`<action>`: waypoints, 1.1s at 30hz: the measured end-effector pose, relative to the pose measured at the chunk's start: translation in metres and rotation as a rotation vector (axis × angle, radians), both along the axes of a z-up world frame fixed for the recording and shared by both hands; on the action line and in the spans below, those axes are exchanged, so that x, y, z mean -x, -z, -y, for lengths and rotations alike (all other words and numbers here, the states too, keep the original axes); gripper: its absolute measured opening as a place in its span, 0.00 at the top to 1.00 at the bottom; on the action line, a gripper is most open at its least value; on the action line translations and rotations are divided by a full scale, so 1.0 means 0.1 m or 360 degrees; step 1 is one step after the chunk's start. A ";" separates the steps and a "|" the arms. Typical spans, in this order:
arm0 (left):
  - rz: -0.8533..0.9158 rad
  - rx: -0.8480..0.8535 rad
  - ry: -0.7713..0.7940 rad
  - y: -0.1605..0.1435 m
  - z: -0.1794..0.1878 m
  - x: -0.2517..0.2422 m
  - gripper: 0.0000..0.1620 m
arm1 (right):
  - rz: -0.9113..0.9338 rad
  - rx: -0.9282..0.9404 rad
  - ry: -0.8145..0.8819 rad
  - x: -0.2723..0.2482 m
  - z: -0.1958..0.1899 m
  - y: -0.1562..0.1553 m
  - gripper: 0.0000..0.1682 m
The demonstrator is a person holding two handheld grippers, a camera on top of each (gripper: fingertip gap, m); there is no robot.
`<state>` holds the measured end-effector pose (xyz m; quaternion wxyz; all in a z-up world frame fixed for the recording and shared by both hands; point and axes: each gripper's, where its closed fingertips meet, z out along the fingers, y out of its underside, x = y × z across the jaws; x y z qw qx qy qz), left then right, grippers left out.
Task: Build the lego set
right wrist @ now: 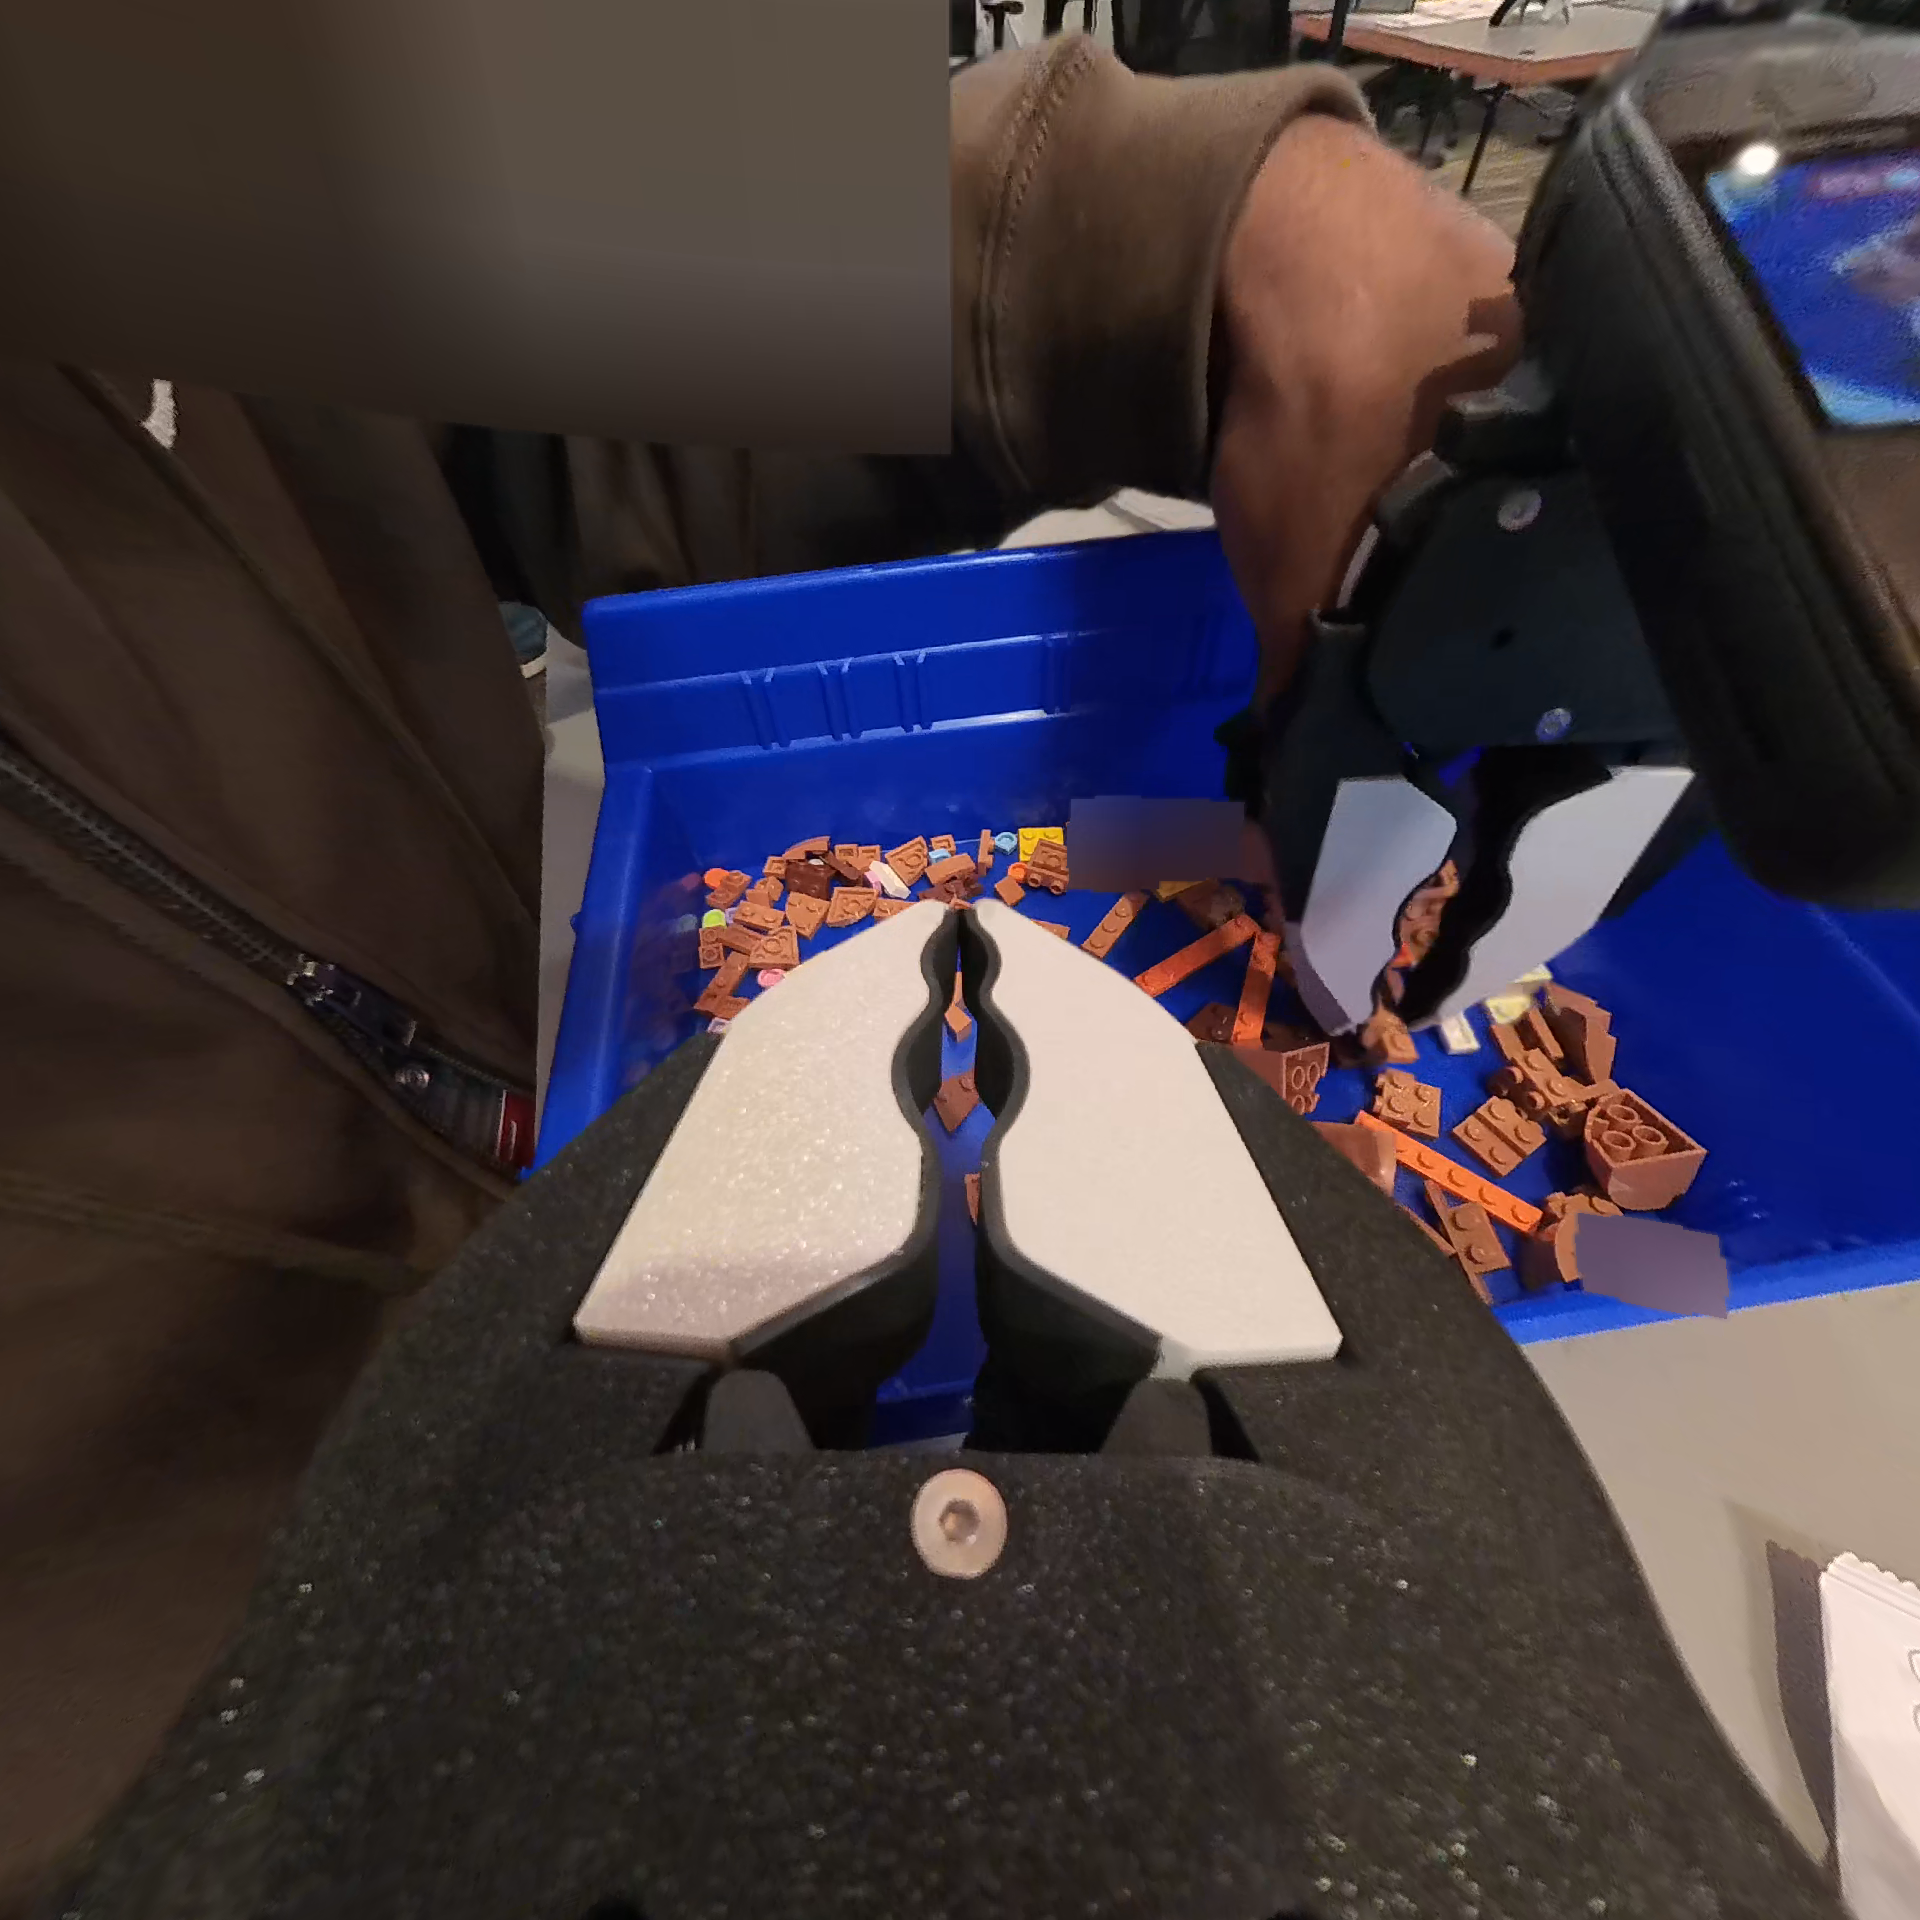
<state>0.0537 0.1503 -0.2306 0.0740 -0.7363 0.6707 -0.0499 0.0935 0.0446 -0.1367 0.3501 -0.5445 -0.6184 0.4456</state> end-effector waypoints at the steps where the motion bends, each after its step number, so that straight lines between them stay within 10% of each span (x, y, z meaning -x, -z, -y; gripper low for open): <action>1: 0.0012 0.0009 0.0008 -0.04 0.03 0.01 0.91 | -0.0005 0.0003 -0.0001 0.00 0.00 0.00 1.00; 21: 0.0027 -0.0312 -0.0241 0.02 -0.45 -0.14 0.92 | -0.0035 0.0015 -0.0011 0.00 0.01 -0.02 1.00; 33: 0.0165 -0.0098 -0.0171 -0.25 -0.08 0.00 0.93 | -0.0078 0.0036 -0.0037 -0.01 0.02 -0.04 1.00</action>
